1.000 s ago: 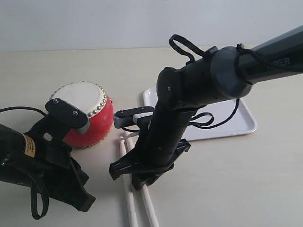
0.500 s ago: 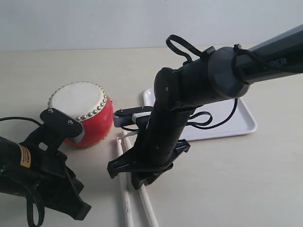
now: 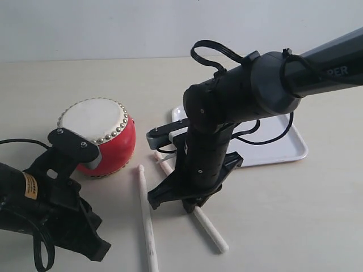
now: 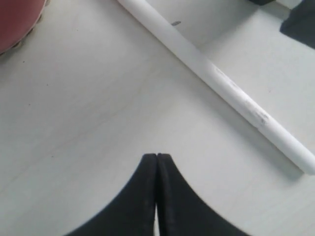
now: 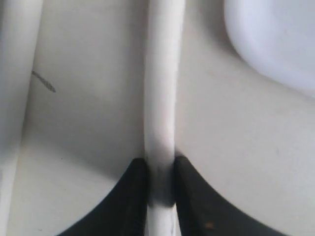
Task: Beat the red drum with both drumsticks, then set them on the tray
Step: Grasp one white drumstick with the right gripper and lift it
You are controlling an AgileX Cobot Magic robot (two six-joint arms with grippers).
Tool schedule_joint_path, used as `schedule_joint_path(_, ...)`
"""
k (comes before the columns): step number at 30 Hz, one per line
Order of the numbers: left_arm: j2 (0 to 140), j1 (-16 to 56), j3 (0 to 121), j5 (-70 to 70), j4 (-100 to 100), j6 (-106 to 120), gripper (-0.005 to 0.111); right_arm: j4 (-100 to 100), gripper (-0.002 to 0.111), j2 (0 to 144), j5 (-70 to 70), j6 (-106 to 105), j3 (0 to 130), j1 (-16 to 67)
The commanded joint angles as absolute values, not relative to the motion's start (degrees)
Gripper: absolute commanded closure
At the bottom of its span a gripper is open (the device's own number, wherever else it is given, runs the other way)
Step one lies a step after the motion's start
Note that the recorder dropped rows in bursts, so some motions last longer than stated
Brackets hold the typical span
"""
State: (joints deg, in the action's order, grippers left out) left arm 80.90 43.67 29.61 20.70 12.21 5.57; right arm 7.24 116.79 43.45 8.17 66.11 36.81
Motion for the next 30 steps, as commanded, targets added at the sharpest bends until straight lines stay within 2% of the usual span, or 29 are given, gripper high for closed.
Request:
schedule_joint_path(1, 80.47, 43.97, 29.41, 20.04, 12.76, 5.22, 0.107, 4.12, 0.103, 119.78, 41.36, 8.16, 64.97, 36.67)
schedule_joint_path(3, 80.47, 43.97, 29.41, 20.04, 12.76, 5.22, 0.107, 4.12, 0.108, 120.06, 40.79, 7.90, 64.97, 36.67)
schedule_joint_path(12, 80.47, 43.97, 29.41, 16.22, 21.92, 5.22, 0.107, 3.99, 0.108, 118.30, 40.38, 5.96, 64.97, 36.67)
schedule_joint_path(30, 84.35, 44.09, 29.41, 10.59, 37.35, 5.22, 0.107, -0.55, 0.108, 97.58, 43.52, 4.57, 65.08, 36.67)
